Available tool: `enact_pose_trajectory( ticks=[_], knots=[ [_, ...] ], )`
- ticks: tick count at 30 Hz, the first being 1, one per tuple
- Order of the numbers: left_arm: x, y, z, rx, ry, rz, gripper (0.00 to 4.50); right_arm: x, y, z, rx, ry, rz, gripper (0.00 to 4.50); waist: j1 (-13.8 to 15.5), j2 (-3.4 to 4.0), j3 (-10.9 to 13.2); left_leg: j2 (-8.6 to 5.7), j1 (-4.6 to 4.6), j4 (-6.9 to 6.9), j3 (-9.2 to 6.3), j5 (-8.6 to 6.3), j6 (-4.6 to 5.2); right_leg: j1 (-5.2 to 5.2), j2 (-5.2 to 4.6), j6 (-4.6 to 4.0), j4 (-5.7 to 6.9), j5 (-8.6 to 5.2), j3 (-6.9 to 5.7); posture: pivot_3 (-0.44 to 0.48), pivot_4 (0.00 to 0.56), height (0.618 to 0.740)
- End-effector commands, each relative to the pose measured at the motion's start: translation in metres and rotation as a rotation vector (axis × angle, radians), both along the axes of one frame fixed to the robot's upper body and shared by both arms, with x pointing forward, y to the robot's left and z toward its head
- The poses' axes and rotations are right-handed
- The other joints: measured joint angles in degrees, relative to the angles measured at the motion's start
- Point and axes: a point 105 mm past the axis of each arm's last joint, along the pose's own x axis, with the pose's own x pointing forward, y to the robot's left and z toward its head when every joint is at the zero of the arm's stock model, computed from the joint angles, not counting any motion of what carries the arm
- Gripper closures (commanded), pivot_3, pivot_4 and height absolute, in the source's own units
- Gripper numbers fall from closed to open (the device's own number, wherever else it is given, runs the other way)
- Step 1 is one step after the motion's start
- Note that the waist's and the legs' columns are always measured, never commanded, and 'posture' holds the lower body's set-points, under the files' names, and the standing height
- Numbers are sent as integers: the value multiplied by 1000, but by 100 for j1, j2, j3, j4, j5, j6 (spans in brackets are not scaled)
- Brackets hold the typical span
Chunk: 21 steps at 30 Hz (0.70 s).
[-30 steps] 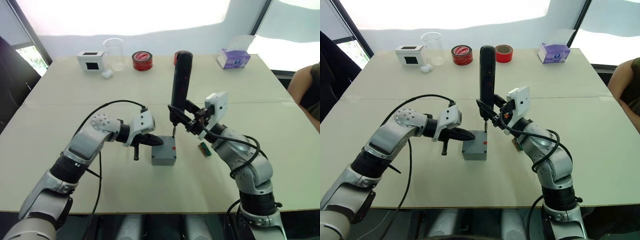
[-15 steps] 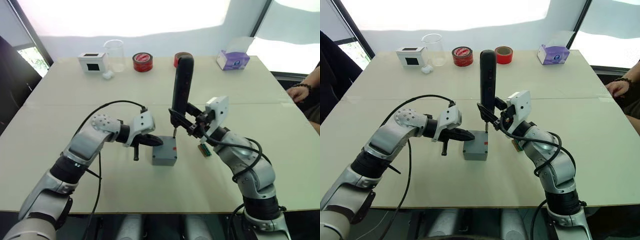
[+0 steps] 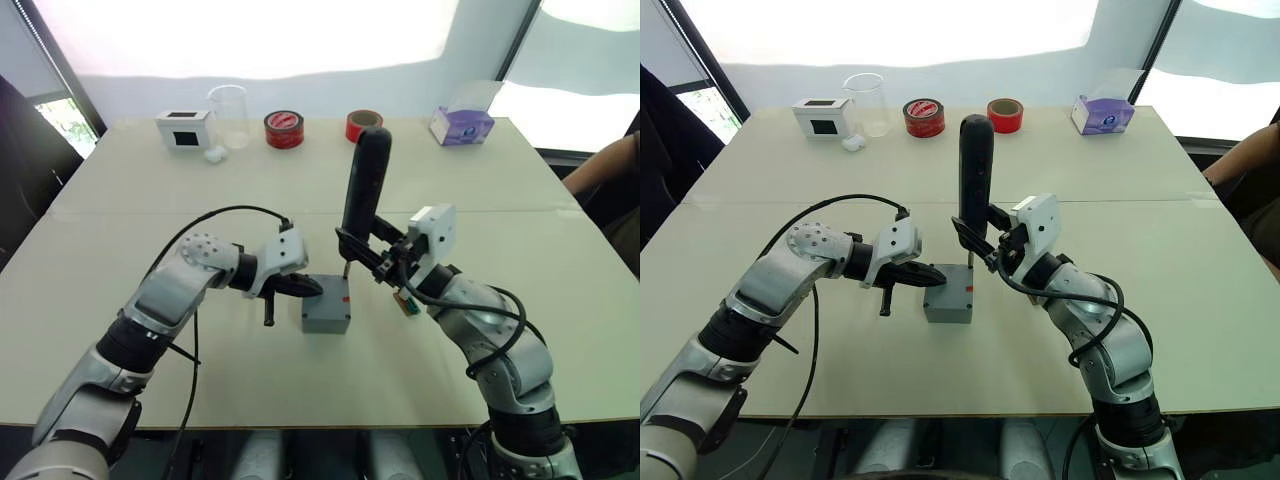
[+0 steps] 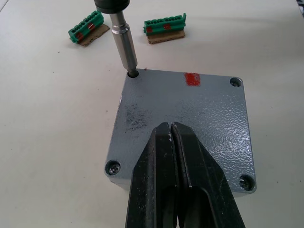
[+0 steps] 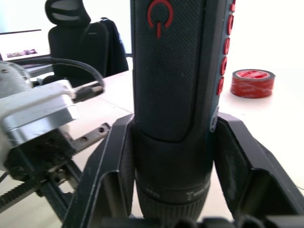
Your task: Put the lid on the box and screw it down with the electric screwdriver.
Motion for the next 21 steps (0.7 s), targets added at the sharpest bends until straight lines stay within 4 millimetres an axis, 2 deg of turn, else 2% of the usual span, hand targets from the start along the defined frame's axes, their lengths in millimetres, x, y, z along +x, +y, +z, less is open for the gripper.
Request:
enact_pose_trajectory(
  ticks=[1,17,21],
  knots=[
    [-5,0,-6,20,15,-15,4500,-1,4,-36,-37,154,21,2717,1,0,0,0,0,0,0,0,0,0,0,0,0,0,0,0,150,740],
    [-5,2,-8,24,21,-9,4500,2,3,-27,-71,112,37,2717,8,0,-1,0,0,-2,-1,0,0,0,-2,-2,-2,-1,0,0,150,740],
    [-7,3,-9,25,24,-8,4500,2,4,-11,-52,68,56,2717,5,0,-1,1,0,-3,-1,-1,0,0,-3,-2,-3,-1,-1,0,150,740]
  ],
)
